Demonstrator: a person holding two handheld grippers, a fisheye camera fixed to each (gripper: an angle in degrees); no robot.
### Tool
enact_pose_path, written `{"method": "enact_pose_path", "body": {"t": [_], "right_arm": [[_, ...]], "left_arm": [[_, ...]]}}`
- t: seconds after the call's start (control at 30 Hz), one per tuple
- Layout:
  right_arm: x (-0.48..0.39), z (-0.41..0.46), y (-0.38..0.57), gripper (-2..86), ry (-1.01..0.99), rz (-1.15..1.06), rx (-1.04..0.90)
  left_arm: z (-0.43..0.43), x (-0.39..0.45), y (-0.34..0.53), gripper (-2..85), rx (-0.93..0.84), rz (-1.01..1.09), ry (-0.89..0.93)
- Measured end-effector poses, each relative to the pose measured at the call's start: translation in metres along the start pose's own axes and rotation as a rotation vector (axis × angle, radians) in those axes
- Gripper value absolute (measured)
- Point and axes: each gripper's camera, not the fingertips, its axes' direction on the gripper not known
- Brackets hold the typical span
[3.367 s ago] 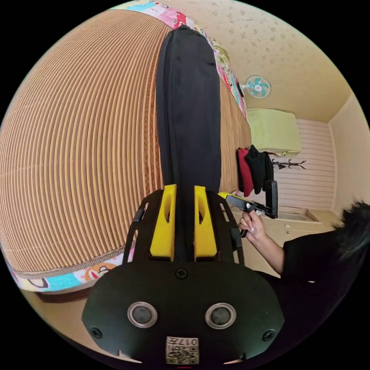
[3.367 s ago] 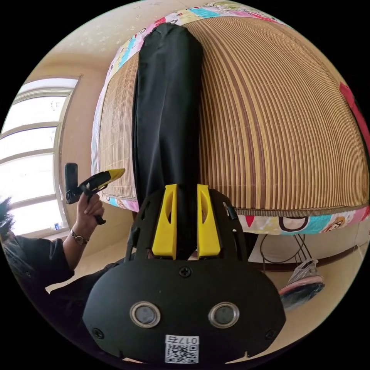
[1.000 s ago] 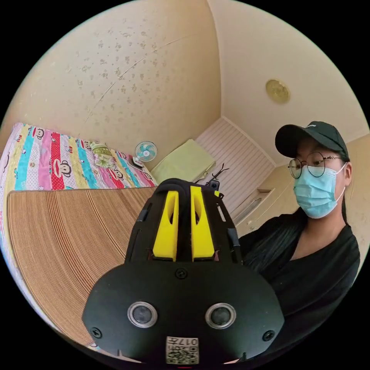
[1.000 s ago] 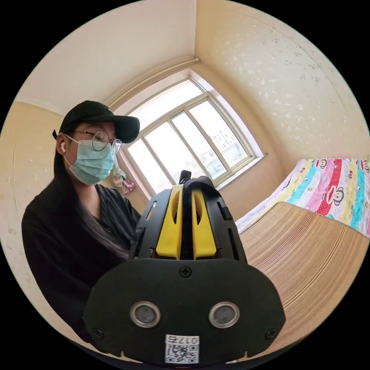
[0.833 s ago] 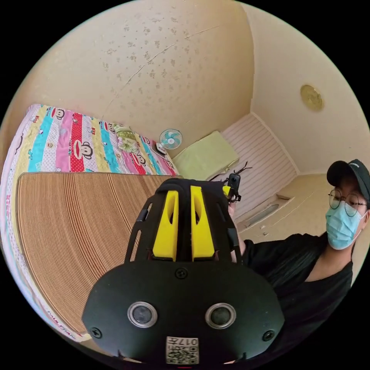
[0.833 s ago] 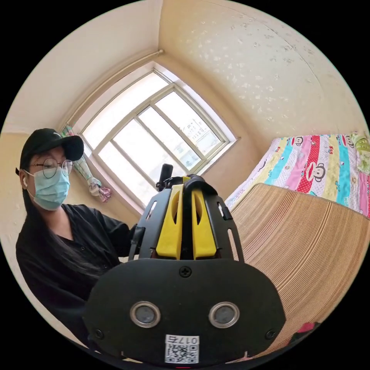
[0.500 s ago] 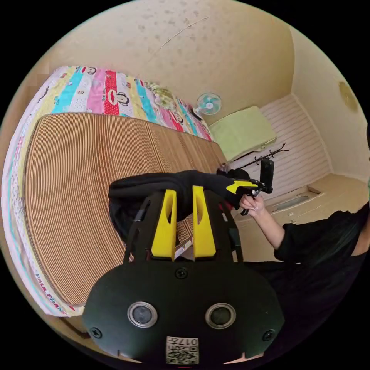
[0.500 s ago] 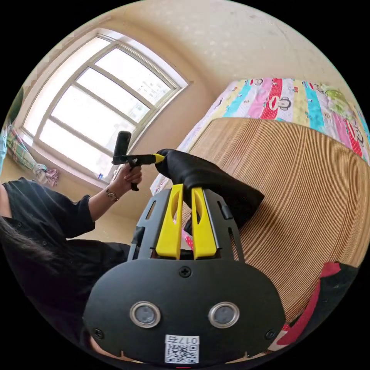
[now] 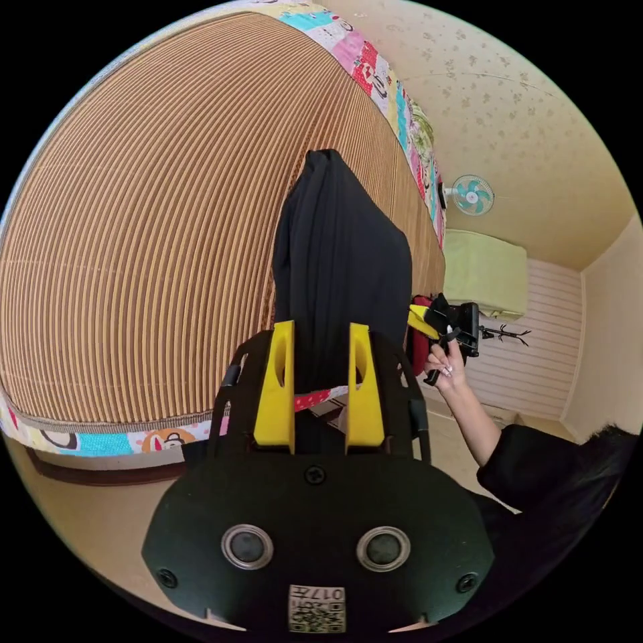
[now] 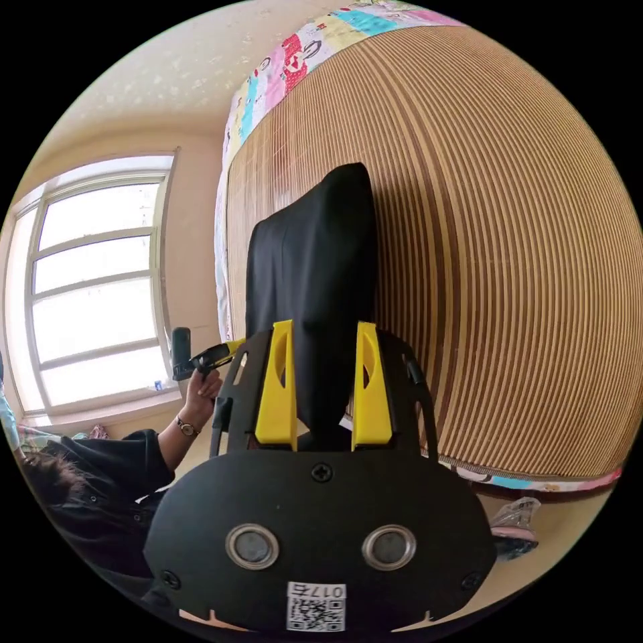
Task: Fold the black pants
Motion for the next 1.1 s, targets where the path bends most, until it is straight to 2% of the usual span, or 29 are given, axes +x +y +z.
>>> {"method": "enact_pose_path", "body": {"t": [0.07,0.2,0.37,0.5,0.57,0.67,0.8,0.9,1.03,1.1], "right_arm": [[-0.008,0.052,-0.046,11.6,-0.039,-0.024,-0.155],[-0.051,0.081,-0.082,9.8,0.0,-0.104,-0.197],[-0.149,0.177,-0.12,8.7,0.005,-0.133,-0.309],[-0.217,0.243,-0.139,8.8,-0.043,-0.131,-0.275],[-0.258,0.279,-0.152,9.0,-0.081,-0.168,-0.282],[-0.29,0.306,-0.162,9.1,-0.102,-0.177,-0.352],[-0.315,0.278,-0.157,9.3,-0.017,-0.216,-0.377],[-0.328,0.212,-0.125,7.5,0.122,-0.378,-0.32],[-0.306,0.098,-0.045,3.3,0.475,-0.617,-0.194],[-0.279,0.043,-0.009,2.1,0.603,-0.632,-0.127]], "left_arm": [[0.023,-0.011,-0.026,11.2,-0.057,-0.018,0.042],[0.019,-0.04,-0.025,9.4,-0.017,-0.102,0.116],[-0.084,-0.108,0.023,7.8,0.236,-0.219,0.24],[-0.165,-0.153,0.071,5.7,0.451,-0.344,0.277],[-0.206,-0.158,0.102,3.8,0.602,-0.317,0.346],[-0.225,-0.145,0.132,3.4,0.705,-0.267,0.425],[-0.208,-0.114,0.153,2.8,0.736,-0.217,0.528],[-0.176,-0.079,0.159,0.8,0.743,-0.181,0.618],[-0.109,-0.007,0.139,-0.7,0.64,-0.108,0.675],[-0.072,0.037,0.123,-0.9,0.542,-0.047,0.678]]}}
